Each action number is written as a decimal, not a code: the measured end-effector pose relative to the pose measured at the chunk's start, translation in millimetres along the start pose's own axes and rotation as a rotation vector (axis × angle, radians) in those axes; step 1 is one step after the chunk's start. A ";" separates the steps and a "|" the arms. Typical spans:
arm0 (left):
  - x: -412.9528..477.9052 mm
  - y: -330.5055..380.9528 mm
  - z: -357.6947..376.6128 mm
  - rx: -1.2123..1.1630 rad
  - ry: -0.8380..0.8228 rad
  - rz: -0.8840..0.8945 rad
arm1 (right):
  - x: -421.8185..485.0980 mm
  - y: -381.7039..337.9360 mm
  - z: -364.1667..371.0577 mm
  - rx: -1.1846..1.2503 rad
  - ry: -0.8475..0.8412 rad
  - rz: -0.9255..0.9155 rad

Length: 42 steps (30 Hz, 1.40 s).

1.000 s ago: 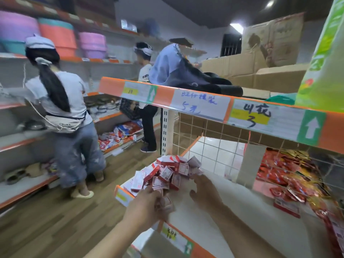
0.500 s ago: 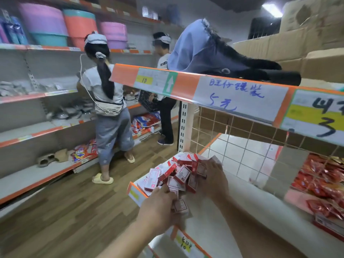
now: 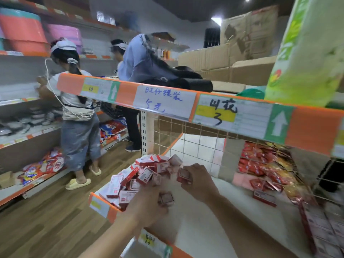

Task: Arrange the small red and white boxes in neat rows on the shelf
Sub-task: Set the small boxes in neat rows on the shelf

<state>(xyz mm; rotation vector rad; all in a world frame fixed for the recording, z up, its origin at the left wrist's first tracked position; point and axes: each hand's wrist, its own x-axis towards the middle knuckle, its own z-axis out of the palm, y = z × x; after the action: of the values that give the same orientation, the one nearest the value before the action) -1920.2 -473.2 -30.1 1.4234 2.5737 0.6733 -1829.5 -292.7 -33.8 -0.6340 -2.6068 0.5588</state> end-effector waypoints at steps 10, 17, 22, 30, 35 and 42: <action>21.2 127.2 57.5 -0.070 -0.159 0.322 | -128.9 70.5 -110.6 -0.190 0.011 0.218; -0.8 217.2 112.7 -0.199 -0.263 0.562 | -236.3 110.4 -159.5 -0.226 0.122 0.440; -15.8 263.0 146.6 -0.231 -0.316 0.663 | -304.0 119.7 -181.0 -0.272 0.202 0.511; -22.4 286.9 183.3 -0.301 -0.302 0.678 | -353.9 135.1 -172.8 -0.394 0.170 0.586; -23.8 282.3 185.1 -0.320 -0.241 0.691 | -348.5 137.9 -154.8 -0.334 0.195 0.516; -22.9 284.2 190.8 -0.359 -0.193 0.668 | -346.7 146.5 -147.2 -0.189 0.287 0.489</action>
<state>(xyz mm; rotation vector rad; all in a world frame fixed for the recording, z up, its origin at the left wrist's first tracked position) -1627.5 -300.9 -78.5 2.0788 1.6949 0.9515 -1427.7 -305.5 -75.3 -1.3263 -2.2475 0.3263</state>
